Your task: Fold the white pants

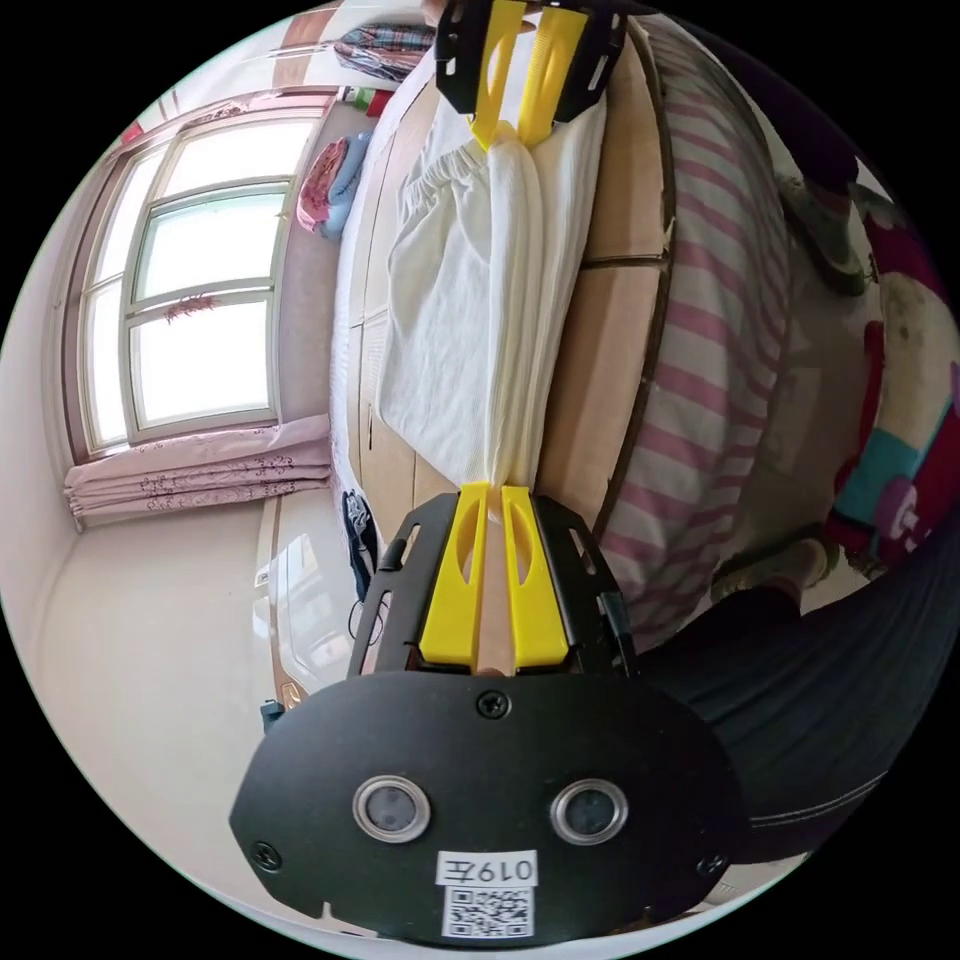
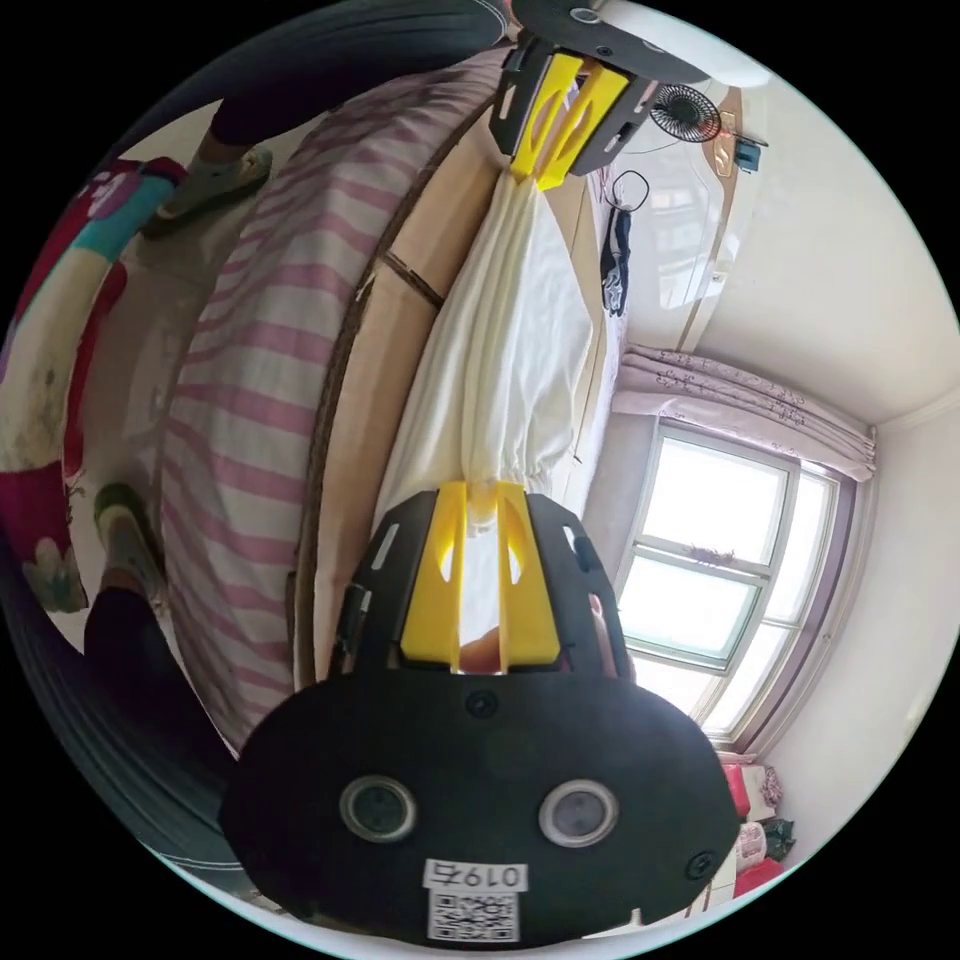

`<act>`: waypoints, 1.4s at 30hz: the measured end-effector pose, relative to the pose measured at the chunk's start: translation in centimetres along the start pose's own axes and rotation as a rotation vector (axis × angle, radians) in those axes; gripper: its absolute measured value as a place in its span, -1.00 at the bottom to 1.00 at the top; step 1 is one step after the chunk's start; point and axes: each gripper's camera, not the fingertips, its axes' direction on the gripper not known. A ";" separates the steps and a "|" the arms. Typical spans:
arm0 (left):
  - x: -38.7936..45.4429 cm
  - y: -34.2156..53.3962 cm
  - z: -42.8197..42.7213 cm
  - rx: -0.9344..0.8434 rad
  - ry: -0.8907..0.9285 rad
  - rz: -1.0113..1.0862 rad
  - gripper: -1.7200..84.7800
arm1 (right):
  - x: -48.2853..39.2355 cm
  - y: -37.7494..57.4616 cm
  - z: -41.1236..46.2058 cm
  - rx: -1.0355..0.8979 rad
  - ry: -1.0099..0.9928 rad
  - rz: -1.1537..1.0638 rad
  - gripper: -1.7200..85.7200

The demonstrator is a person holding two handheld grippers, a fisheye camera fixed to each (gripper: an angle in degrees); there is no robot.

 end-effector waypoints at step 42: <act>-10.8 18.1 62.2 0.388 1.374 -1.166 -0.72 | 67.9 0.7 38.0 0.393 -1.627 0.498 -0.74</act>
